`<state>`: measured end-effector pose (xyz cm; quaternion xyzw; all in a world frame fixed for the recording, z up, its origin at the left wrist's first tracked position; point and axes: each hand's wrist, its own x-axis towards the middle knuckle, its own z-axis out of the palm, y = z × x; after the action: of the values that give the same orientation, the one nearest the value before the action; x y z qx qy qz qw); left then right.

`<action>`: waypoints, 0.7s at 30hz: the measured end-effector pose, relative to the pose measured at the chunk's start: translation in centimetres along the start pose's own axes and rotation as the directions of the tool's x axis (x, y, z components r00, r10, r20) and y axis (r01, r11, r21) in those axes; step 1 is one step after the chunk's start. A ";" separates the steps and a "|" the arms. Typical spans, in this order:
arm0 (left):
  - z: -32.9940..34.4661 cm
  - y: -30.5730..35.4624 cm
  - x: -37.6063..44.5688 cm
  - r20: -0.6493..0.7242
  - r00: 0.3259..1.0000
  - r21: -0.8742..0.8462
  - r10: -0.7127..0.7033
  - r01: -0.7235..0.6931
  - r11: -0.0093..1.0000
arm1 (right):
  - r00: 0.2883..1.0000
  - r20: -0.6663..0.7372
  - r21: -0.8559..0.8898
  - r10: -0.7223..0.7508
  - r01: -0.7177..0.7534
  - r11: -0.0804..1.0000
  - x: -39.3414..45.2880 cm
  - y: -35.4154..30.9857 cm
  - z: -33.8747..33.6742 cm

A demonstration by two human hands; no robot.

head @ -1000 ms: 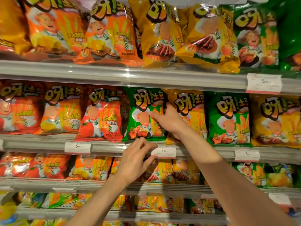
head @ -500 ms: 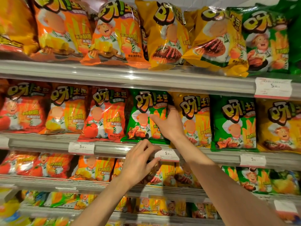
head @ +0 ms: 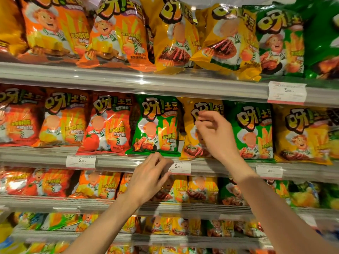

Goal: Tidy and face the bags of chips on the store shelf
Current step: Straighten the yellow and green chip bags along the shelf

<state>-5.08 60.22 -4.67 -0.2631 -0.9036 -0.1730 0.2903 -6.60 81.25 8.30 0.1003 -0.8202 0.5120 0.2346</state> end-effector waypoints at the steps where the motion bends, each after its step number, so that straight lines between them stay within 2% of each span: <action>1: 0.0 0.2 0.2 0.010 1.000 0.002 0.005 -0.005 1.000 | 0.998 -0.057 -0.018 -0.010 0.009 1.000 -0.2 0.6 -1.2; 4: 0.3 0.3 0.8 0.012 0.999 -0.040 -0.036 0.037 0.999 | 0.993 -0.114 -0.078 0.023 -0.032 0.996 -0.5 3.1 -3.6; 8: 0.6 0.1 1.2 -0.008 0.997 -0.080 -0.078 0.077 0.994 | 0.982 -0.007 -0.152 0.188 -0.187 0.971 0.3 5.4 -3.7; 10: 0.6 0.0 1.3 -0.014 0.997 -0.083 -0.073 0.072 0.994 | 0.964 0.028 -0.111 0.264 -0.260 0.959 1.7 5.8 -3.2; 13: 0.4 0.1 1.4 -0.019 0.997 -0.087 -0.075 0.073 0.994 | 0.923 0.083 0.061 0.375 -0.380 0.923 3.9 5.3 -2.8; 16: 0.3 0.2 1.3 -0.023 0.996 -0.090 -0.083 0.081 0.993 | 0.925 0.072 0.075 0.373 -0.378 0.923 4.2 5.6 -2.4; 21: 0.3 0.2 1.3 -0.028 0.996 -0.082 -0.082 0.080 0.993 | 0.944 -0.025 0.133 0.328 -0.322 0.937 3.7 6.1 -1.7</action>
<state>-6.03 61.00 -4.04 -0.2350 -0.9012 -0.2249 0.2863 -11.81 85.78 5.88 -0.0340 -0.7854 0.5973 0.1590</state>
